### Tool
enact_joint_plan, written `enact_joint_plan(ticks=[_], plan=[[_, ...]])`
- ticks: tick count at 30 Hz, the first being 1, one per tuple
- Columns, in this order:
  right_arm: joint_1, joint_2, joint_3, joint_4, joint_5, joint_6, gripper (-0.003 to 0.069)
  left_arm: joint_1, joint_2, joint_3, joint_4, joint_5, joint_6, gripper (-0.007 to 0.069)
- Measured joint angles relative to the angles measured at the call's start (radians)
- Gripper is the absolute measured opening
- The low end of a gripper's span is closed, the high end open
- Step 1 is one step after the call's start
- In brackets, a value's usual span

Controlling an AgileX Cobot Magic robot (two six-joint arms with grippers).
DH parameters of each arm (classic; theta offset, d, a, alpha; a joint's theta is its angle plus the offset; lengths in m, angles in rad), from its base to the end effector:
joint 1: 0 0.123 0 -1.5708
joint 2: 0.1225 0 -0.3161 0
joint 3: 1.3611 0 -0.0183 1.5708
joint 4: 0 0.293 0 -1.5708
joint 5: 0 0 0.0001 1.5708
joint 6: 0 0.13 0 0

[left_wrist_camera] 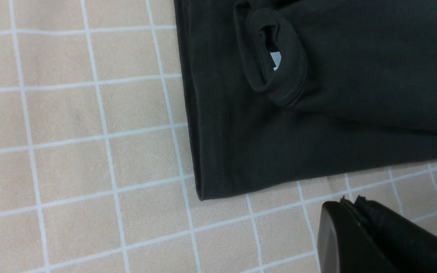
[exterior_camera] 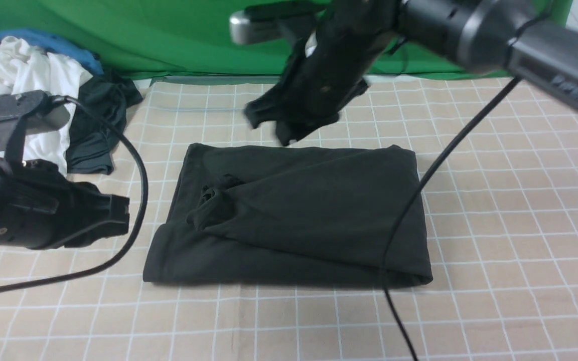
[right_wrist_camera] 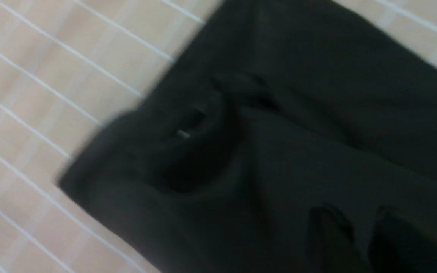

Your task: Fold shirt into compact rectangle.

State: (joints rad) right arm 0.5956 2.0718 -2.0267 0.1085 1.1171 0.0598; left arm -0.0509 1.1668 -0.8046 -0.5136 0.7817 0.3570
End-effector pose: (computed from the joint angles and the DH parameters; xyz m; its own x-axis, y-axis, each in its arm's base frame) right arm 0.4385 0.3124 0.2965 -0.7871 -0.4044 -0.4658 -0.5154 0.8461 0.1363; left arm 0.2636 -0.0585 0.2628 -0.8392 0.0204 -0.5434 0.2181 0.9280 -0.3020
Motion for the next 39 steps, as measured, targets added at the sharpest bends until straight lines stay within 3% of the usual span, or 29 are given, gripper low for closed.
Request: enact_joint_plan(ticks=[3, 9, 12, 14, 18, 22, 26, 30, 33, 35, 39], plan=[[-0.036, -0.029, -0.001, -0.024, 0.069, -0.045, 0.0043, 0.0, 0.097, -0.074, -0.006, 0.018, -0.005, 0.0018], [-0.072, -0.053, 0.031, -0.032, 0.093, -0.099, 0.0038, -0.073, 0.322, -0.293, 0.007, 0.039, 0.027, 0.0022], [-0.072, -0.054, 0.069, -0.031, 0.095, -0.124, 0.0038, -0.125, 0.409, -0.372, 0.052, 0.044, -0.024, 0.0036], [-0.072, -0.054, 0.12, -0.029, 0.1, -0.143, 0.0038, -0.174, 0.513, -0.462, 0.144, 0.062, -0.111, 0.0095], [-0.072, -0.054, 0.15, -0.029, 0.104, -0.164, 0.0038, -0.215, 0.653, -0.55, 0.232, 0.072, -0.149, 0.0239], [-0.072, -0.054, 0.15, -0.029, 0.104, -0.189, 0.0038, -0.223, 0.744, -0.585, 0.242, 0.053, -0.164, 0.0376], [-0.072, -0.054, 0.15, -0.029, 0.104, -0.208, 0.0038, -0.223, 0.801, -0.592, 0.246, 0.028, -0.192, 0.044], [-0.074, -0.054, 0.15, -0.029, 0.097, -0.221, 0.0038, -0.223, 0.828, -0.593, 0.246, 0.007, -0.195, 0.0388], [-0.074, -0.054, 0.15, -0.029, 0.089, -0.222, 0.0038, -0.223, 0.833, -0.593, 0.247, -0.011, -0.195, 0.0265], [-0.074, -0.054, 0.15, -0.029, 0.084, -0.222, 0.0038, -0.223, 0.834, -0.594, 0.25, -0.023, -0.19, 0.0108], [-0.074, -0.054, 0.15, -0.029, 0.081, -0.23, 0.0038, -0.223, 0.83, -0.594, 0.252, -0.02, -0.174, 0.0051]])
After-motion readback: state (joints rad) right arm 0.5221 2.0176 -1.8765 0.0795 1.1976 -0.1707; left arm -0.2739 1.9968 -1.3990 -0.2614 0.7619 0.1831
